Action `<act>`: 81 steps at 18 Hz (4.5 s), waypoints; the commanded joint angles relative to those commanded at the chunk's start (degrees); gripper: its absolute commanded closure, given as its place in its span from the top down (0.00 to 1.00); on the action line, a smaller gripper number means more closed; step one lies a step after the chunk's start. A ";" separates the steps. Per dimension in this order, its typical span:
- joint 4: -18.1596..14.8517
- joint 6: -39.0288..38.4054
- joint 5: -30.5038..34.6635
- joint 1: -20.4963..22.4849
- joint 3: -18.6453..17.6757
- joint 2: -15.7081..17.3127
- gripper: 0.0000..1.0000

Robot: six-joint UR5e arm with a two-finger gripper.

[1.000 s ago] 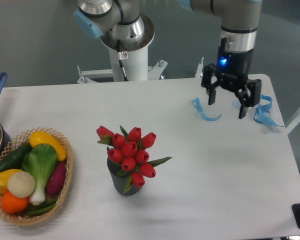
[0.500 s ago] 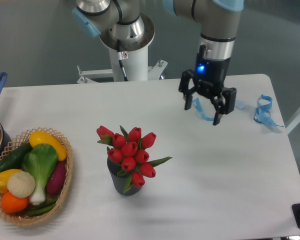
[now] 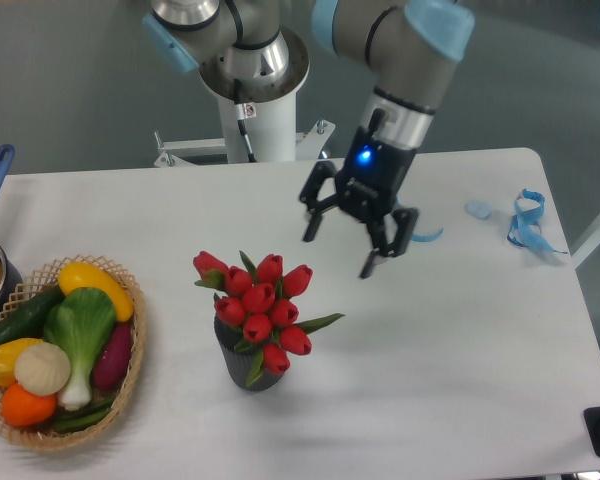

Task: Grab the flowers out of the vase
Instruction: 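Move the open gripper from the blue ribbons toward the red tulips, then lower the open gripper around the tulip stems above the vase, then close the gripper on the red tulip bunch, then lift the gripped tulips up out of the grey vase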

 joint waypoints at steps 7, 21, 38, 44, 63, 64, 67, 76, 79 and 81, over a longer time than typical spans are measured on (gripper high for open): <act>1.31 -3.70 -7.90 -1.23 0.26 -3.52 1.00; 7.12 -3.70 -8.71 -4.49 3.16 -9.33 0.87; 7.21 -8.26 -9.84 -3.87 3.34 -7.40 0.29; 7.21 -13.37 -14.51 -2.64 3.51 -4.05 0.29; 6.42 -22.59 -13.80 1.75 9.49 1.83 0.29; 5.98 -22.77 -13.80 1.76 9.49 2.36 0.30; 4.57 -24.17 -13.80 2.02 9.14 4.11 0.30; 4.04 -26.29 -13.98 6.23 10.36 5.18 0.30; 4.31 -25.76 -13.63 7.29 13.35 2.55 0.30; 4.75 -25.58 -13.63 8.34 15.72 -0.35 0.30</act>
